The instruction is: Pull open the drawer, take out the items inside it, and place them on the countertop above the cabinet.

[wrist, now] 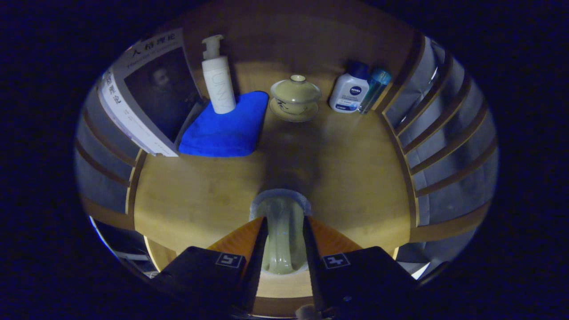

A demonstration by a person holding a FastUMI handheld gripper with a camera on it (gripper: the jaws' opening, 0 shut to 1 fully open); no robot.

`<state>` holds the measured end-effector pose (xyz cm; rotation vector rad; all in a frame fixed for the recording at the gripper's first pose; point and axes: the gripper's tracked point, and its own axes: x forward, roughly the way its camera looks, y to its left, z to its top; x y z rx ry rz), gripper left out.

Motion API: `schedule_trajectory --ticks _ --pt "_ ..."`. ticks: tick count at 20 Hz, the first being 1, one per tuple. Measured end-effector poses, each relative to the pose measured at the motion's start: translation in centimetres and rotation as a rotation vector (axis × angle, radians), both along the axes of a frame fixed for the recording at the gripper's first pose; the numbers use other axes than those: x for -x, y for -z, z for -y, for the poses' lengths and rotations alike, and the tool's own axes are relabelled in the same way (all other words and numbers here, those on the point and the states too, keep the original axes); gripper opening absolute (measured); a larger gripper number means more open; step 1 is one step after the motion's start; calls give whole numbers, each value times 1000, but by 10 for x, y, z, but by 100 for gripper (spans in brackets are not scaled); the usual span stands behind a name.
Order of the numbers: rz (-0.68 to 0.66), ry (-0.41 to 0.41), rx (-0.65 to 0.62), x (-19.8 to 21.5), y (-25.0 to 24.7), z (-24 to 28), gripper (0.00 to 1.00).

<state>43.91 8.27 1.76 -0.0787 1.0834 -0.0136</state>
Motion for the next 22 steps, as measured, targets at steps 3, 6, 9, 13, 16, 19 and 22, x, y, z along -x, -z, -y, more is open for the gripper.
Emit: schedule_trajectory --ticks 3,6,9,13,16,19,22 --pt "66 -23 -18 4 -7 -3 55" --pt "101 -27 -46 13 -17 -11 67" --pt "153 -47 -82 27 -31 -22 66" --pt "280 -113 -82 61 -57 -33 65" --pt "388 -155 -113 104 -75 -41 65" --pt "524 -183 -88 146 -91 -38 65" --pt "674 -194 -101 190 -107 -37 65"
